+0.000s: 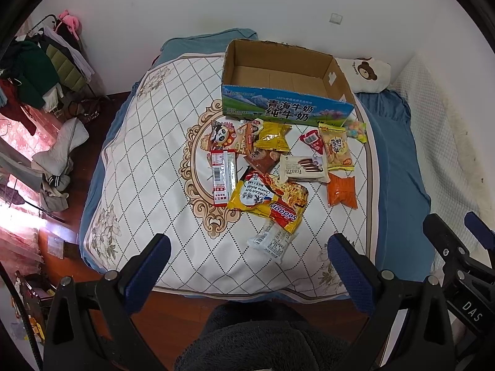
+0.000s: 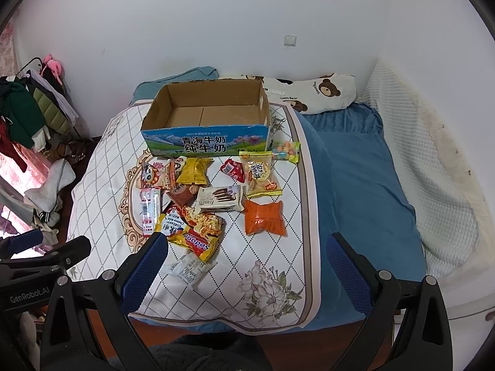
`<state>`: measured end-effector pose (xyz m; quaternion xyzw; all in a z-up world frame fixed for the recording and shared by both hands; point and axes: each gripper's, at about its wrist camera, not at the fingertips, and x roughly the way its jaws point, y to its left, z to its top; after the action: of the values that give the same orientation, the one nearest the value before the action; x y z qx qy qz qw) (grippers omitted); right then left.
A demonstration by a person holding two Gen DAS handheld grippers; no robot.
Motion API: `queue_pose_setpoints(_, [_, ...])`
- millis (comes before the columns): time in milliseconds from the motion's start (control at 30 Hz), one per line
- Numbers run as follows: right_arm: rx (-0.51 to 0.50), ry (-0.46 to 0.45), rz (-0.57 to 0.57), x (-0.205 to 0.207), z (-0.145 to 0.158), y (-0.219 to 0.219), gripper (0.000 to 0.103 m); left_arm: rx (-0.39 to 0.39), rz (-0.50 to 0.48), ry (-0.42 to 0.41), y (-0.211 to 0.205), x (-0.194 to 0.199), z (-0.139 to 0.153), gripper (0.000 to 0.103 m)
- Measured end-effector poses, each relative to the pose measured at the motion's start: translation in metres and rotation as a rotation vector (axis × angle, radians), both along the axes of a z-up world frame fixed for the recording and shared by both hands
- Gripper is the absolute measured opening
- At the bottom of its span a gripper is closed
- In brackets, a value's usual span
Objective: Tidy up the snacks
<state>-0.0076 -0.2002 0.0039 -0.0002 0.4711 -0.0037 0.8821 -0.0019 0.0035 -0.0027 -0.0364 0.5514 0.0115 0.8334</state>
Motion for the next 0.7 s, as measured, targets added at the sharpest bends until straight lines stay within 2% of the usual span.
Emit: queue_pose_setpoints(700, [0.009,0.011,-0.004,0.009,-0.003,0.008,0.103,-0.003,0.001,0.001,0.008,0.008,-0.003,0.103])
